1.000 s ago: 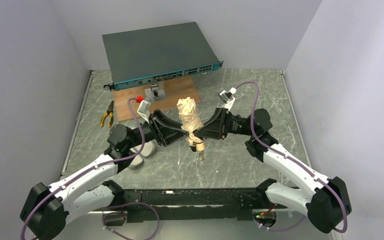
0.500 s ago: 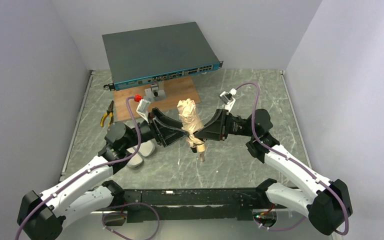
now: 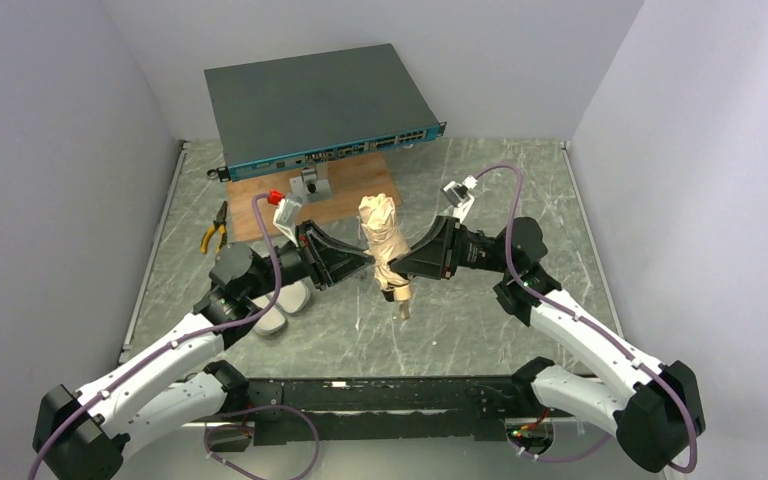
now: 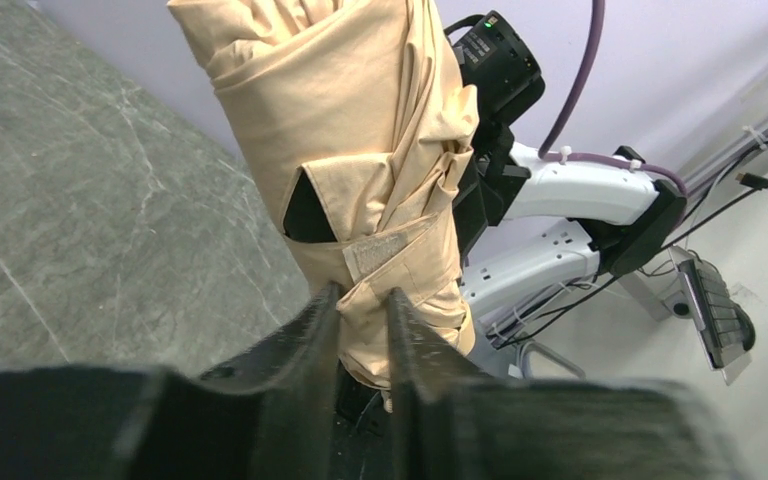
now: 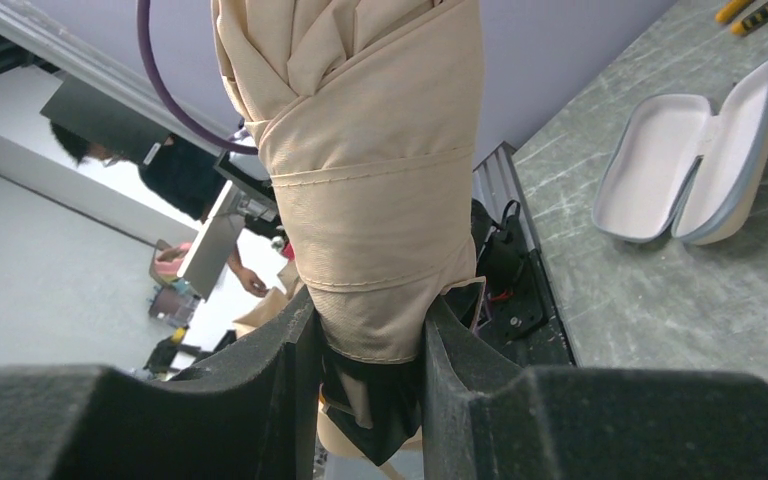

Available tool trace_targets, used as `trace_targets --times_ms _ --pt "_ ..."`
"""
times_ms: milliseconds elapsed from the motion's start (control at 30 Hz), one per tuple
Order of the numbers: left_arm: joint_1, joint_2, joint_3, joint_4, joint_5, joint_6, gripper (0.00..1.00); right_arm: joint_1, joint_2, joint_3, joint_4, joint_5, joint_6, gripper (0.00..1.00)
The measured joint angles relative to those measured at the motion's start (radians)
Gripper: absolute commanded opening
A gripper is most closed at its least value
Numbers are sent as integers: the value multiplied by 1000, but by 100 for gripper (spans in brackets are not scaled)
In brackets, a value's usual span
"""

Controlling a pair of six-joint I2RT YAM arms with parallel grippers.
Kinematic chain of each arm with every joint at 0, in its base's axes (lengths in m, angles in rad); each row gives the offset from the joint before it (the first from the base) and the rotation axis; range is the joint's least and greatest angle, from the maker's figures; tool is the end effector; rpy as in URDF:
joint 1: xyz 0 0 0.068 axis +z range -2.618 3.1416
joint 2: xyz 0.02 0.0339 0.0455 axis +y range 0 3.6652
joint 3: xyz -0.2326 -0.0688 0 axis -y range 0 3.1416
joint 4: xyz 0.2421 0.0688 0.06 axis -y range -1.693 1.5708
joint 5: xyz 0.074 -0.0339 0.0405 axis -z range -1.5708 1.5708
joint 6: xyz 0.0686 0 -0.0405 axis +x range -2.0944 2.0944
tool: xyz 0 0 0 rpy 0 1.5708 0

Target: Open the umbrella

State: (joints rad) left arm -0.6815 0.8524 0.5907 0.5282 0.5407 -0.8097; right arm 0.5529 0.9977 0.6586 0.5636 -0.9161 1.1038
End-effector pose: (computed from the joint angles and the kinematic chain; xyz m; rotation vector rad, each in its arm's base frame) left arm 0.1676 -0.1814 0.3189 0.4306 1.4749 -1.5772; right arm 0.1884 0.1802 0.3108 -0.4865 1.7027 1.8938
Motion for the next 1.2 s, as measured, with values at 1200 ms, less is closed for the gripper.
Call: trace_targets --times_ms 1200 --pt "-106 8 96 -485 -329 146 0 77 -2 180 -745 414 -383 0"
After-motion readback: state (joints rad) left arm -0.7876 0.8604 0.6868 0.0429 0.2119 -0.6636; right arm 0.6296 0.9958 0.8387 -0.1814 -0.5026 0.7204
